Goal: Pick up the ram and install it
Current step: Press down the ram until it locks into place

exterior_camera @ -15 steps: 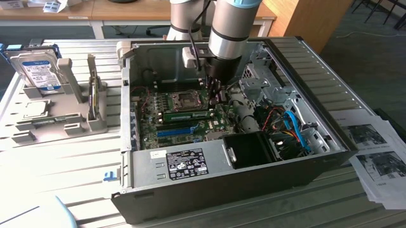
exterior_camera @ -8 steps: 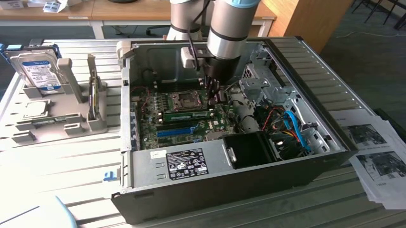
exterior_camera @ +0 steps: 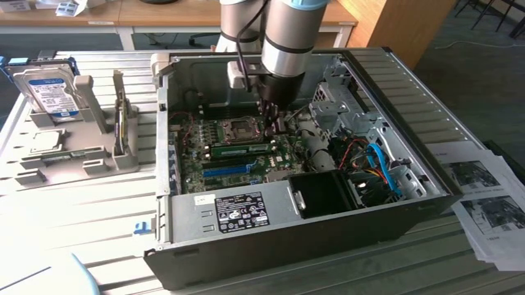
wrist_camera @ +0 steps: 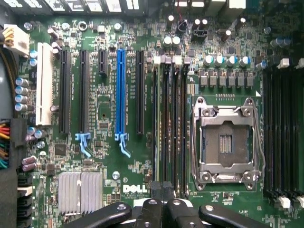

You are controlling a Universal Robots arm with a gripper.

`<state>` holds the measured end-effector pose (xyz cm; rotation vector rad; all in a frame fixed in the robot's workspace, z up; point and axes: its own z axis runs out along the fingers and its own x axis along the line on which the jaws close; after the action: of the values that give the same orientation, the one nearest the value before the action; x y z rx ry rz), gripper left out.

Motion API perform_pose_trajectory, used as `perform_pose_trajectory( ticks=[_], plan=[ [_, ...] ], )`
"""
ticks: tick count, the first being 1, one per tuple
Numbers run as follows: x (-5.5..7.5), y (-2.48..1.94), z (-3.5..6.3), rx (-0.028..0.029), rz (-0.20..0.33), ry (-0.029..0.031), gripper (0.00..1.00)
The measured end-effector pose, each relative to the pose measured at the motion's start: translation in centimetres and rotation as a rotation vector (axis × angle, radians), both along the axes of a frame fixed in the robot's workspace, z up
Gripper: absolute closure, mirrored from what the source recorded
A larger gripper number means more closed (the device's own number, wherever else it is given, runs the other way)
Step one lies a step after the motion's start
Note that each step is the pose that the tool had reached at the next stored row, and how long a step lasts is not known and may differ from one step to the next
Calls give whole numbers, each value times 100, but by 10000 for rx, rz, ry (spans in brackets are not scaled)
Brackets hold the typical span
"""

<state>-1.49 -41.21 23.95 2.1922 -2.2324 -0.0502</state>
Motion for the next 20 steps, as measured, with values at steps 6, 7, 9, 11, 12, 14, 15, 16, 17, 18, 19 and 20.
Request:
perform_pose_trajectory(
  ticks=[6,7,9,11,12,14,15,16,17,18,19,20],
  plan=[
    [-103,0,0,0,1,-21,91],
    [-121,0,0,0,1,-25,91],
    [-161,0,0,0,1,-34,91],
    [-201,0,0,0,2,-41,91],
    [-222,0,0,0,1,-45,91],
    [-262,0,0,-1,0,-54,91],
    [-283,0,0,-1,0,-57,91],
    [-300,0,0,0,1,-62,91],
    [-317,0,0,0,2,-65,91],
    [-334,0,0,0,1,-69,91],
    [-351,0,0,-1,1,-71,91],
    [-368,0,0,-1,1,-74,91]
  ],
)
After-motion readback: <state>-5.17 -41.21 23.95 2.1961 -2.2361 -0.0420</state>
